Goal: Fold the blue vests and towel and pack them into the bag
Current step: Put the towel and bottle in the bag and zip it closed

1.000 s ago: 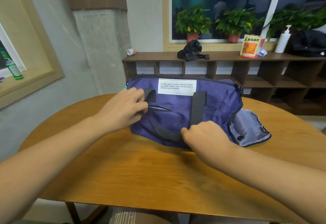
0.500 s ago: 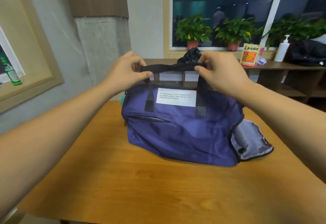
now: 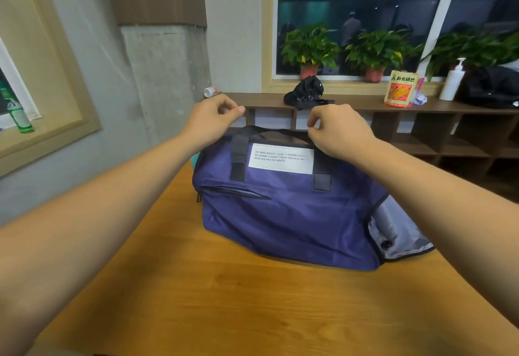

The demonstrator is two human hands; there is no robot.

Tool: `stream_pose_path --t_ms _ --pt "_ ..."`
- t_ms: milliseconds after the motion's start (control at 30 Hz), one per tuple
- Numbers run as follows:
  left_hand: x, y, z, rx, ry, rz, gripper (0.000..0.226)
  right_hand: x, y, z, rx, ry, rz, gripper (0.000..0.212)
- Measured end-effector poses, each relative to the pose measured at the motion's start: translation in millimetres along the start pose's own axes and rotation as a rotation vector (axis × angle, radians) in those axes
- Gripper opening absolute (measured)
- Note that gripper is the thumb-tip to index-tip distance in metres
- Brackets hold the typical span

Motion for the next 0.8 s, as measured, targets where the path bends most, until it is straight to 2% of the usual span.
stream_pose_path --t_ms 133,233,333,533,633,800 --pt "25 -4 -29 -0.002 -0.009 -0.013 0.018 12 -42 -36 0.106 0.125 0.102 0.015" --pt "42 -16 -59 0.021 -0.026 -0.005 0.012 1 -76 -68 0.154 0.064 0.170 0.014" --pt "52 -39 -90 0.118 -0.022 -0.013 0.014 -23 -103 -95 0.169 -0.009 0.225 0.018" --pt "58 -85 -144 0.269 0.003 0.034 0.021 -80 -150 -128 0.132 -0.133 0.236 0.031" --pt "56 -96 -150 0.343 0.011 -0.004 0.021 -100 -171 -132 0.109 -0.092 0.203 0.032" --pt "48 -94 -147 0.370 -0.074 -0.094 0.026 -122 -193 -133 0.032 -0.022 0.169 0.038"
Point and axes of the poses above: each hand's wrist, its own z-axis towards the middle knuckle, its own x-axis out of the back of the hand, y = z × x, the point moved 4 cm from there along z, towards the middle knuckle, and after that the axes turned 10 degrees about y, right-handed, at the moved point
